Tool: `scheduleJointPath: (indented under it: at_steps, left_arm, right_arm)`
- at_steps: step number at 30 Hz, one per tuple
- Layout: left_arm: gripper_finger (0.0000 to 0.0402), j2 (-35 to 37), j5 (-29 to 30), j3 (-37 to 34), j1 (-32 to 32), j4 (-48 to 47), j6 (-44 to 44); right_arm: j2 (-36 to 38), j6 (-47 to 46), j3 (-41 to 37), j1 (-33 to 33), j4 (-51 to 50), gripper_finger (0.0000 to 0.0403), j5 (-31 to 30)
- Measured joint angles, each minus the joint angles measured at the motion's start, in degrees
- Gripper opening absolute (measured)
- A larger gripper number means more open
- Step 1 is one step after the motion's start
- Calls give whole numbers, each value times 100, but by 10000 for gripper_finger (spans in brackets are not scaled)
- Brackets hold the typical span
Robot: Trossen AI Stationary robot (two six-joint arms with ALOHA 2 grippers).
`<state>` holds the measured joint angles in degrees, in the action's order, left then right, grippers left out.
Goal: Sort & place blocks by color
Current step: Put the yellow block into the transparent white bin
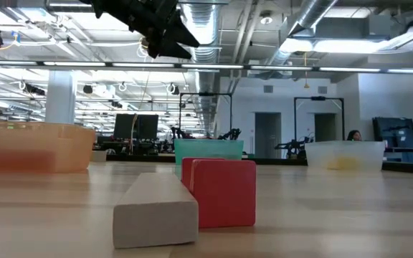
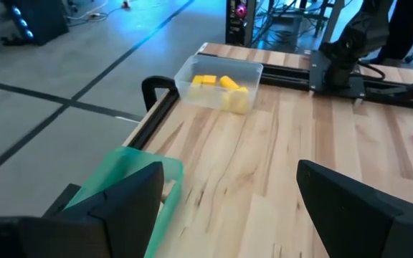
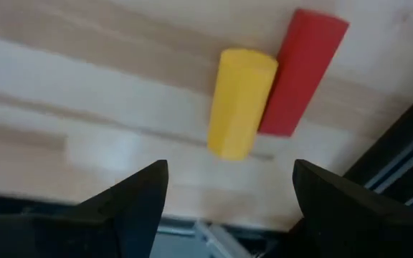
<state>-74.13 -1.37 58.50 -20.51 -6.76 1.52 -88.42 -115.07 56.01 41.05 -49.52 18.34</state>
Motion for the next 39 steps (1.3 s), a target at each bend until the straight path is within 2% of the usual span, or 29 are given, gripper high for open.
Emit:
scheduleJointPath:
  at_steps: [14, 22, 33, 39]
  left_arm:
    - [306, 0, -135, 0, -81, 92, -290]
    - [306, -2, -116, 0, -81, 78, -419]
    - [306, -2, -100, 0, -81, 72, -462]
    - [306, -2, -100, 0, -81, 67, -481]
  right_arm:
    - [-1197, 642, 10, 5, 495, 317, -37]
    - [-1335, 730, 22, -36, 551, 312, -189]
    - [-1338, 759, 13, -45, 537, 257, -460]
    - [-1342, 759, 13, -46, 575, 188, -585]
